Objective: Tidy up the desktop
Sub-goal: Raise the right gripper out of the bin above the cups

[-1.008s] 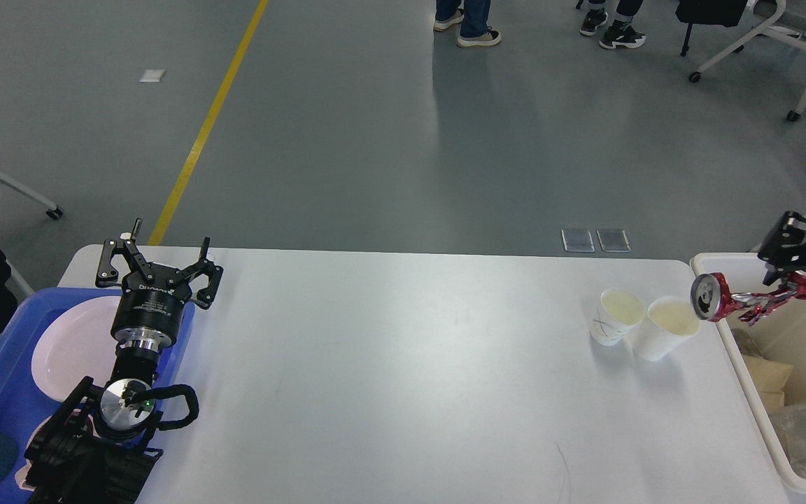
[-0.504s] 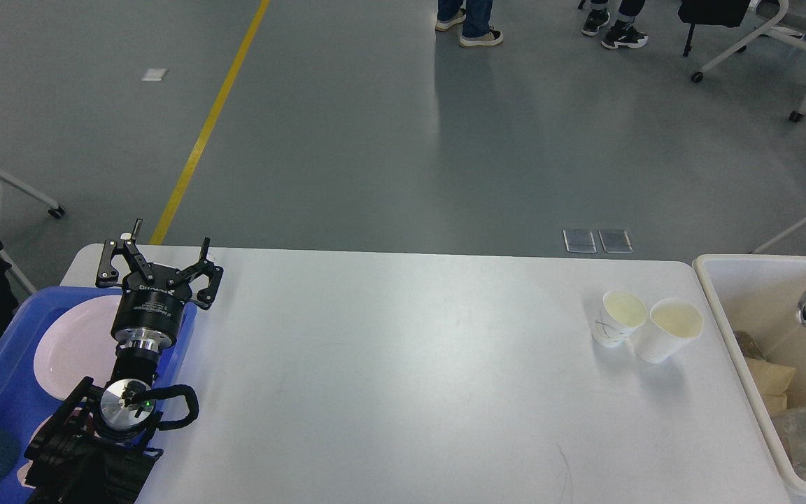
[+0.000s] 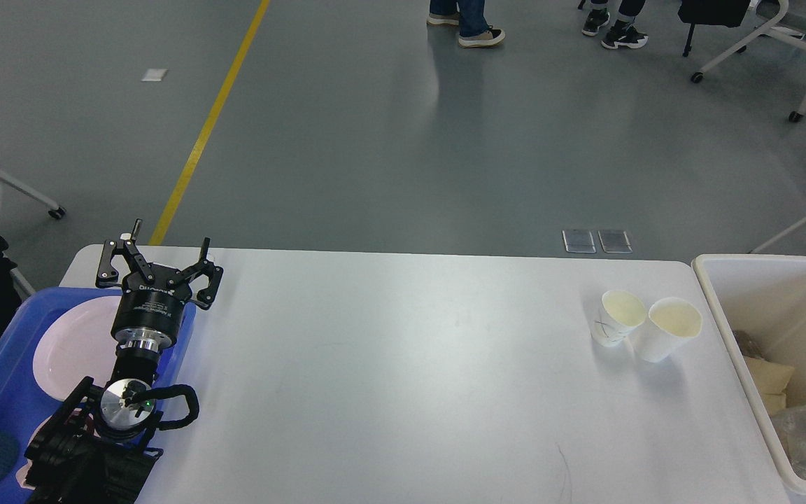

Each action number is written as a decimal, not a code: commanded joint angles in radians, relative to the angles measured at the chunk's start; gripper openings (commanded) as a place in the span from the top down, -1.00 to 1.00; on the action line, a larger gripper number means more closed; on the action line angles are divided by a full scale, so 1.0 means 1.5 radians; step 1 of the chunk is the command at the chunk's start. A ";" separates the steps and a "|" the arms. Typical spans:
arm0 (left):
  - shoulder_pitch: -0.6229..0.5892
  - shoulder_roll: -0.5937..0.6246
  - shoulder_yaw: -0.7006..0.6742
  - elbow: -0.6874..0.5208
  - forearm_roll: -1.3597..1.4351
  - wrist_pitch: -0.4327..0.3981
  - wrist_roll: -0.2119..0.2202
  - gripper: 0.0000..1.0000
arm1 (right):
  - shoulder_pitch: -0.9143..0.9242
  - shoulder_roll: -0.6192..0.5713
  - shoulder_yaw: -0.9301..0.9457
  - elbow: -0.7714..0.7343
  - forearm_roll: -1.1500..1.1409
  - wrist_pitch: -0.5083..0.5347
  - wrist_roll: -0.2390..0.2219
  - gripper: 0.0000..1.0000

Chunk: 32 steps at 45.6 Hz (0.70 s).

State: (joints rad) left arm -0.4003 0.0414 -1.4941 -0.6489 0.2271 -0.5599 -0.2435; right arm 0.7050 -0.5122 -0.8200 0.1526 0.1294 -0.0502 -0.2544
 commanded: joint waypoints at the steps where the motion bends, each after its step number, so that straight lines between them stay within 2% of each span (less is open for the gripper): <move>1: 0.000 0.000 0.000 0.000 0.000 0.000 0.000 -0.93 | -0.059 0.039 0.001 -0.026 0.001 -0.024 0.001 1.00; 32: 0.000 0.000 0.000 0.000 0.000 0.000 0.000 -0.93 | -0.093 0.082 0.004 -0.034 0.000 -0.023 -0.004 1.00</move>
State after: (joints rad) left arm -0.4003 0.0414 -1.4941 -0.6489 0.2271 -0.5599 -0.2435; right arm 0.5678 -0.3939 -0.8111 0.1009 0.1295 -0.0873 -0.2599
